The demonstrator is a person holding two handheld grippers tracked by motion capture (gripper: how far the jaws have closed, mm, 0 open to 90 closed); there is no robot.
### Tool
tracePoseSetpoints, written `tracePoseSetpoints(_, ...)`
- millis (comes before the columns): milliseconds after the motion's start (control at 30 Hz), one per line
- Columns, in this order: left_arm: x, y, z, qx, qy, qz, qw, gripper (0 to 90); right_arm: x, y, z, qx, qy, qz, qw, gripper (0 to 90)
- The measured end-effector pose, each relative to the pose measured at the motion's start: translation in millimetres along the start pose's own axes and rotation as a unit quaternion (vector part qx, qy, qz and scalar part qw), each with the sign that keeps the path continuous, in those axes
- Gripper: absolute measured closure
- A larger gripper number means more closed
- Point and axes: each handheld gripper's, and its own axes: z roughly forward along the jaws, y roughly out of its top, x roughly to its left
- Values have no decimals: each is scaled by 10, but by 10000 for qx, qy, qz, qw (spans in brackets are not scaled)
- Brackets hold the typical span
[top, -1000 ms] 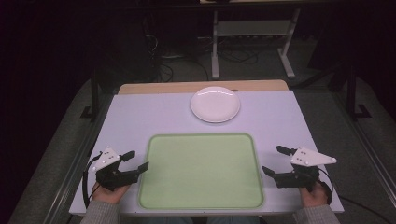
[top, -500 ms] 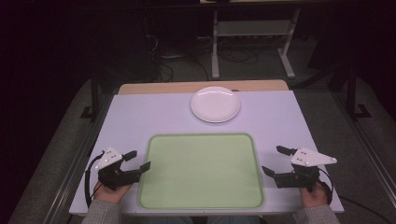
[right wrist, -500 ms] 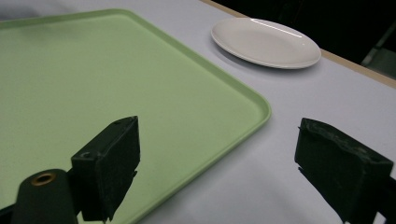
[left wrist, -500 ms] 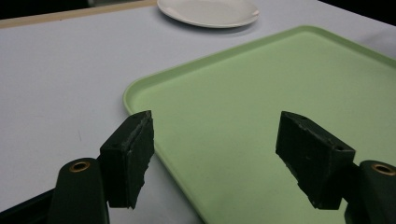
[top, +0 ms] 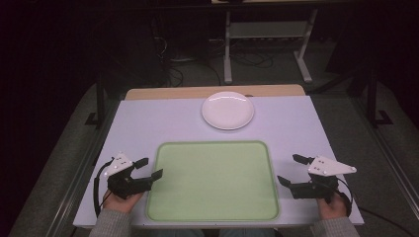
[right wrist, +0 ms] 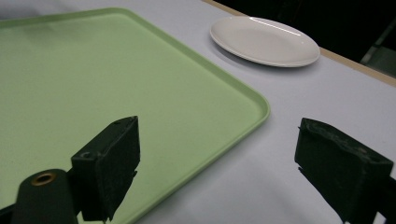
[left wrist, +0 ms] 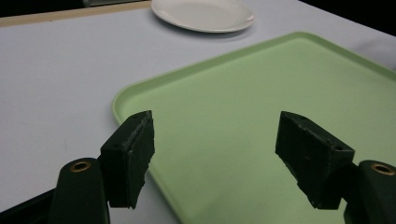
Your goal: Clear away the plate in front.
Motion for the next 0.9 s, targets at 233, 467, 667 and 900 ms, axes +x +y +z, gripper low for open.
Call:
tracePoseSetpoints(233, -53, 112, 47, -4, -209, -109, 9997, 290, -8, -2, -11, -36, 5, 33, 10000, 132)
tracePoseSetpoints(467, -70, 204, 124, 88, -370, -197, 9991, 281, -18, -3, -27, -83, -14, 60, 9999, 132)
tracePoseSetpoints(667, -117, 313, 282, 369, -613, -60, 9974, 253, -32, -3, -34, -116, -8, 120, 9999, 132)
tracePoseSetpoints(900, -80, 459, 455, 435, -732, -250, 9961, 249, -38, -3, -40, -126, -15, 130, 9998, 132)
